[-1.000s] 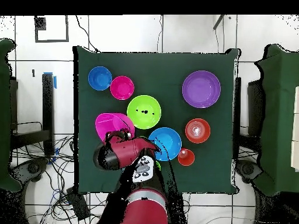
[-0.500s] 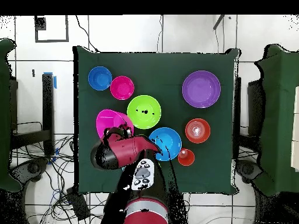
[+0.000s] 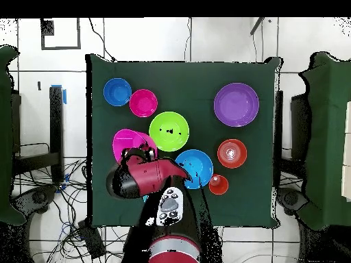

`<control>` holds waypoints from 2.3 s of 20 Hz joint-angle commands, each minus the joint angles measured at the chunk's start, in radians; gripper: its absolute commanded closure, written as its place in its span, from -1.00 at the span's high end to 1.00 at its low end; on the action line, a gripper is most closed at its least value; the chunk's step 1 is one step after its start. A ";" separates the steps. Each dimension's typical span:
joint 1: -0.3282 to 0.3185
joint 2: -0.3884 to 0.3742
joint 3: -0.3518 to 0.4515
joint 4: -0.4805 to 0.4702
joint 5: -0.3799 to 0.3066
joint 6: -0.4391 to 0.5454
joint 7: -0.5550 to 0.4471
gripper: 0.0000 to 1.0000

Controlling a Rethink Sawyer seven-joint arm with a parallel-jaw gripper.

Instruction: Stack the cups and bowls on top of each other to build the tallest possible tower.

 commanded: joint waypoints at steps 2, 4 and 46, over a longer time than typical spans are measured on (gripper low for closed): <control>-0.030 -0.003 0.110 0.040 0.005 0.089 0.080 -1.00; -0.032 -0.011 0.114 0.044 0.009 0.103 0.078 -1.00; -0.010 -0.074 0.102 0.047 0.100 0.270 0.095 1.00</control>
